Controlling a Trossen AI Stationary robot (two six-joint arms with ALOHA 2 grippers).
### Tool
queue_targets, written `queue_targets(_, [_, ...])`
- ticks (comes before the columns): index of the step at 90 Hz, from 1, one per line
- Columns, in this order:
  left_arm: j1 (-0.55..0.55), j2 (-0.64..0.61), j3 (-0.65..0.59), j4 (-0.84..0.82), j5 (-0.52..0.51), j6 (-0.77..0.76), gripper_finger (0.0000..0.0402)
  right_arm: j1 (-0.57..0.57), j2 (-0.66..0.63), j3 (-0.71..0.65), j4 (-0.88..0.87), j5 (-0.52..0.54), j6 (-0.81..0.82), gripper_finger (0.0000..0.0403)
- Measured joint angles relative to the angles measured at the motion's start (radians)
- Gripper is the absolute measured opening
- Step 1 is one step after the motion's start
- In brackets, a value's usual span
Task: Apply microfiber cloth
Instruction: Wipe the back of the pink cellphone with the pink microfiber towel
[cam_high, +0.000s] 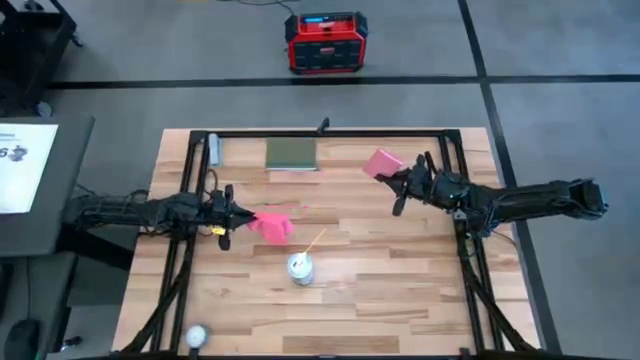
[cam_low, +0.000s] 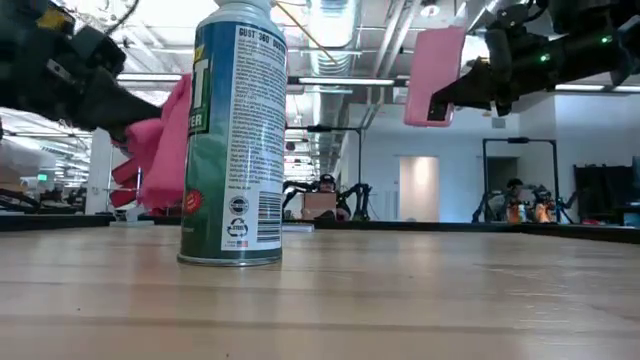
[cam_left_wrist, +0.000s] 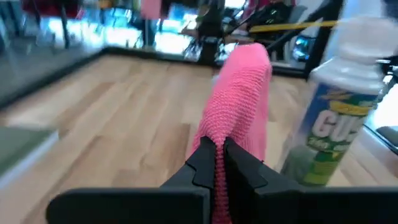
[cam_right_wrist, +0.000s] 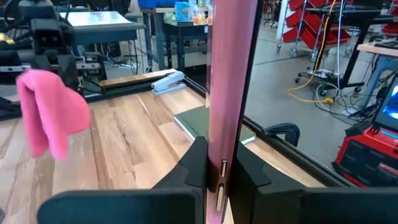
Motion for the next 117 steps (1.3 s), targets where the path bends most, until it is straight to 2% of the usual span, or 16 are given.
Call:
queue_targets(17, [0.024, 0.011, 0.012, 0.072, -0.018, -0.031, 0.0001, 0.000, 0.000, 0.000, 0.000, 0.000, -0.001, 0.0015])
queue_targets(25, [0.024, 0.012, 0.050, 0.092, 0.003, -0.024, 0.0013, 0.000, 0.000, 0.000, -0.001, 0.000, -0.002, 0.0015])
queue_targets(35, [0.024, 0.010, 0.086, 0.099, 0.021, -0.034, 0.0050, 0.000, 0.000, 0.000, 0.000, 0.000, -0.003, 0.0015])
queue_targets(59, [0.024, 0.015, 0.092, 0.059, 0.040, -0.089, 0.0172, 0.000, -0.001, 0.000, -0.001, 0.000, -0.004, 0.0015])
queue_targets(72, [0.023, 0.015, 0.093, -0.007, 0.040, -0.040, 0.0200, 0.000, -0.001, 0.000, -0.001, 0.000, -0.006, 0.0015])
queue_targets(80, [0.023, 0.015, 0.093, -0.043, 0.032, 0.003, 0.0191, 0.000, -0.001, 0.000, -0.005, 0.000, -0.014, 0.0015])
queue_targets(88, [0.023, 0.012, 0.093, -0.050, 0.030, 0.047, 0.0155, -0.001, -0.001, 0.000, -0.038, 0.000, -0.026, 0.0015])
queue_targets(104, [0.023, 0.011, 0.094, -0.074, 0.049, 0.102, 0.0022, -0.007, -0.001, 0.000, -0.050, 0.002, -0.025, 0.0015])
queue_targets(117, [0.023, 0.011, 0.094, -0.091, 0.044, 0.087, 0.0012, -0.007, -0.008, 0.000, -0.059, 0.027, -0.057, 0.0015])
